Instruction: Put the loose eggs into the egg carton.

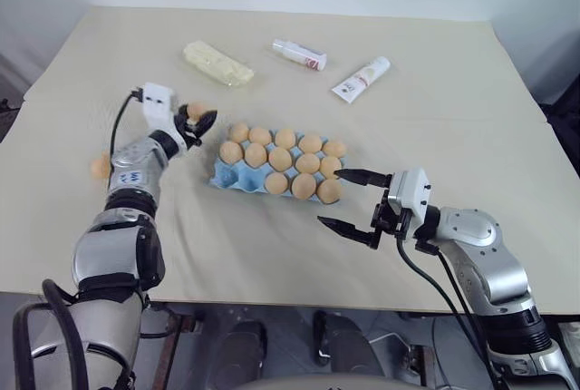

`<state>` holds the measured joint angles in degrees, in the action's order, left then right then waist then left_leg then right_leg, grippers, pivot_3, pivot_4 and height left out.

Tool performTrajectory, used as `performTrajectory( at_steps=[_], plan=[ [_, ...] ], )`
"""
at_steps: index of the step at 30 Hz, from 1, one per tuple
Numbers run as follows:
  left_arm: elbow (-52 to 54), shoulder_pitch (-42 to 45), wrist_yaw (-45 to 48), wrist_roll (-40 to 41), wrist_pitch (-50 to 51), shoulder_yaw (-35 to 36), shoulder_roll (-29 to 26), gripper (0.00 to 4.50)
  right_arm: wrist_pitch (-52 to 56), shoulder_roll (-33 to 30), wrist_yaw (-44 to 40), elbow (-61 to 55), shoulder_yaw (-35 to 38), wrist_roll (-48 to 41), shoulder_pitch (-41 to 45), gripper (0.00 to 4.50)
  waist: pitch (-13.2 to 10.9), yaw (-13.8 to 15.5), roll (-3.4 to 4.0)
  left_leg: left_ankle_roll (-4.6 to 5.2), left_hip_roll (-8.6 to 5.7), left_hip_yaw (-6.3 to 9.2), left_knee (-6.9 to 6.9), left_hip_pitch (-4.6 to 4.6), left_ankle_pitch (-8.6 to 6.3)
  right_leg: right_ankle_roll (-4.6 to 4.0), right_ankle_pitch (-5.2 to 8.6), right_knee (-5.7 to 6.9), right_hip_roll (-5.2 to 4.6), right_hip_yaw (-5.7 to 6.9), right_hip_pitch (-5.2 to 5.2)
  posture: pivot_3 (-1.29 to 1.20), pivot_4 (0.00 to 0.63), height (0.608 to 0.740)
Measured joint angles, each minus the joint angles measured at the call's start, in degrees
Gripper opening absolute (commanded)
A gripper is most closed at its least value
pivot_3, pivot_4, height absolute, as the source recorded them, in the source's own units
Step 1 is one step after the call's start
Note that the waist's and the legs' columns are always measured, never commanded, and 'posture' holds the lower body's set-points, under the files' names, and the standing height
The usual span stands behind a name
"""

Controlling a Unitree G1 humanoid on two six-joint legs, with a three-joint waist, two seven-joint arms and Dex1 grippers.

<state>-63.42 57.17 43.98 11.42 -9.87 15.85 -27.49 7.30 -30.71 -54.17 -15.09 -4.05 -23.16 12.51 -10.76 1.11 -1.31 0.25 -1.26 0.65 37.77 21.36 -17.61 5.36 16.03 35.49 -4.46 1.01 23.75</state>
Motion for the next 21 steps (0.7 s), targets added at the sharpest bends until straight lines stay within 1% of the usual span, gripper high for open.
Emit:
performTrajectory(
  at_steps=[2,3,4,6,8,9,10,12,20,21],
  plan=[
    [9.3,-4.3,7.9,3.1,2.8,-0.6,-0.8,2.42,-0.1,-0.1,-0.1,0.0,0.1,0.0,-0.3,4.5,0.0,-0.1,0.01,0.01,0.01,0.0,0.0,0.0,-0.02,-0.01,0.0,-0.02,-0.02,-0.08,-0.01,0.0,0.15,0.74],
    [15.9,-7.6,11.8,4.7,5.4,-1.6,-1.3,2.42,-0.1,-0.1,-0.1,0.0,0.1,0.0,-0.5,4.5,0.0,-0.2,0.01,0.01,0.01,0.0,-0.01,0.01,-0.03,-0.01,0.0,-0.04,-0.03,-0.21,-0.01,0.0,0.15,0.74],
    [20.3,-10.3,14.6,5.7,7.7,-2.7,-1.5,2.42,-0.1,-0.2,-0.1,0.1,0.2,0.0,-0.6,4.5,0.0,-0.4,0.01,0.02,0.02,0.02,-0.01,0.01,-0.03,-0.02,0.01,-0.04,-0.05,-0.46,-0.01,0.0,0.15,0.74],
    [30.0,-16.2,18.6,6.9,12.7,-5.5,-2.3,2.42,-0.1,-0.2,-0.1,0.1,0.3,0.0,-0.7,4.5,0.0,-0.7,0.01,0.02,0.03,0.06,-0.01,0.02,-0.04,-0.02,0.01,-0.07,-0.05,-0.54,-0.01,0.0,0.15,0.74],
    [36.1,-20.2,20.9,7.1,15.5,-8.0,-2.9,2.42,-0.1,-0.4,-0.1,0.1,0.6,0.0,-0.9,4.5,0.0,-0.8,0.01,0.03,0.03,0.11,-0.01,0.02,-0.04,-0.04,0.02,-0.08,-0.06,-0.54,-0.02,0.0,0.15,0.74],
    [38.0,-21.2,21.3,7.1,16.3,-8.9,-2.9,2.42,-0.1,-0.5,-0.1,0.0,0.7,0.0,-0.9,4.5,0.0,-0.8,0.01,0.05,0.03,0.14,-0.01,0.02,-0.04,-0.05,0.03,-0.24,-0.06,-0.52,-0.02,0.0,0.15,0.74],
    [39.1,-21.6,21.5,7.1,16.9,-9.4,-2.9,2.42,-0.1,-0.6,-0.1,0.0,0.9,0.0,-1.0,4.5,0.0,-0.8,0.01,0.31,0.03,0.17,-0.01,0.0,-0.17,-0.06,0.03,-0.21,-0.07,-0.51,-0.04,0.0,0.15,0.74],
    [40.6,-21.8,21.6,7.0,17.3,-10.4,-2.9,2.42,-0.1,-0.7,-0.2,0.0,1.4,0.0,-1.3,4.5,0.0,-0.8,0.01,0.31,0.03,0.18,-0.01,-0.06,-0.14,-0.1,0.02,-0.13,-0.07,-0.51,-0.04,0.0,0.15,0.74],
    [40.7,-21.7,21.2,5.0,16.8,-14.9,-1.8,2.42,-0.1,-1.5,-0.4,0.0,2.4,-0.1,-2.1,4.5,0.0,-1.2,0.02,0.31,0.03,0.15,-0.01,-0.1,-0.12,-0.13,0.03,-0.05,-0.04,-0.54,-0.03,0.0,0.15,0.74],
    [40.3,-21.7,21.2,4.5,16.4,-15.4,-1.8,2.76,-0.1,-1.5,-0.4,0.0,2.5,-0.1,-2.2,4.5,0.0,-1.2,0.02,0.31,0.04,0.16,-0.01,-0.1,-0.12,-0.13,0.03,-0.05,-0.04,-0.53,-0.03,0.0,0.15,0.74]
  ],
)
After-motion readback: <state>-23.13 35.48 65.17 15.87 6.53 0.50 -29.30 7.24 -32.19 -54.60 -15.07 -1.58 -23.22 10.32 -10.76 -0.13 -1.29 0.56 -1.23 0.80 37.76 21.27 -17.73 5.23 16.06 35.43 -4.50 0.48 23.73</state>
